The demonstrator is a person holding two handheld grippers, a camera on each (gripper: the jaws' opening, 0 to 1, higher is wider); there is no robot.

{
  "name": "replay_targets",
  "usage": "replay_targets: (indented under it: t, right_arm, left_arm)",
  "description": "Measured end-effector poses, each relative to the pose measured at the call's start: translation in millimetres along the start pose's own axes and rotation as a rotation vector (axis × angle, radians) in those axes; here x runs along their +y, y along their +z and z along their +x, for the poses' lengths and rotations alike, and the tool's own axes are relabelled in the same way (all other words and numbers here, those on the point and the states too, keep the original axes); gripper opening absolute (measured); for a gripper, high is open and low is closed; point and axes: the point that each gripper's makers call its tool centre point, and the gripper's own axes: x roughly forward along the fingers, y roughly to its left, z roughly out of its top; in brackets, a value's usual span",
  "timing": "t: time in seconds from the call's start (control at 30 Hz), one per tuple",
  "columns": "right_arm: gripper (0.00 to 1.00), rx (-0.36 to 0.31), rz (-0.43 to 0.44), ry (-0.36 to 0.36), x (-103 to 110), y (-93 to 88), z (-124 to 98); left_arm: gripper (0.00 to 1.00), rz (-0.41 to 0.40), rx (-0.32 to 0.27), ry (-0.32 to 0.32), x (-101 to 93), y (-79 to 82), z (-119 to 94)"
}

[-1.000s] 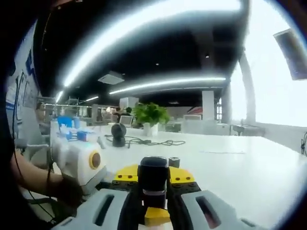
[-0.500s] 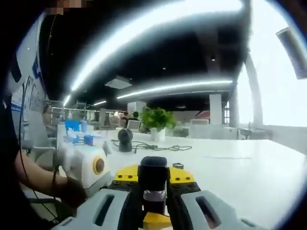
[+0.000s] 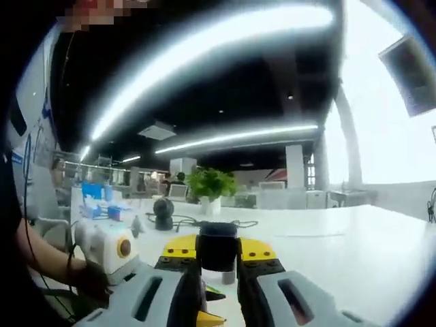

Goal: Pick up cosmetic bottle twist off cap place on table pick up cap screw tight cap place on table

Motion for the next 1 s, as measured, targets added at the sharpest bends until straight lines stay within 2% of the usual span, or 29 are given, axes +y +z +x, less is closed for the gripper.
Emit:
replay_targets:
  t: [0.17,0.23,0.37,0.67,1.0]
  right_arm:
    - [0.13,0.001,-0.003,-0.035,-18,-4.1,-6]
    - [0.13,0.001,0.005,-0.049,-26,-6.0,-9]
    - [0.13,0.011,0.003,-0.071,-36,-13.1,-12]
    - [0.13,0.022,0.005,-0.098,-52,-29.5,-21]
    - [0.13,0.037,0.003,-0.129,-67,-41.4,-28]
  left_arm:
    - [0.15,0.0,0.004,0.007,2.0,0.2,1]
    - [0.15,0.021,0.005,0.039,7.2,0.7,0]
    - [0.15,0.017,0.007,0.051,10.6,1.4,0]
    - [0.15,0.021,0.006,0.053,11.8,3.9,1]
    - [0.15,0.017,-0.014,0.105,17.3,11.5,5]
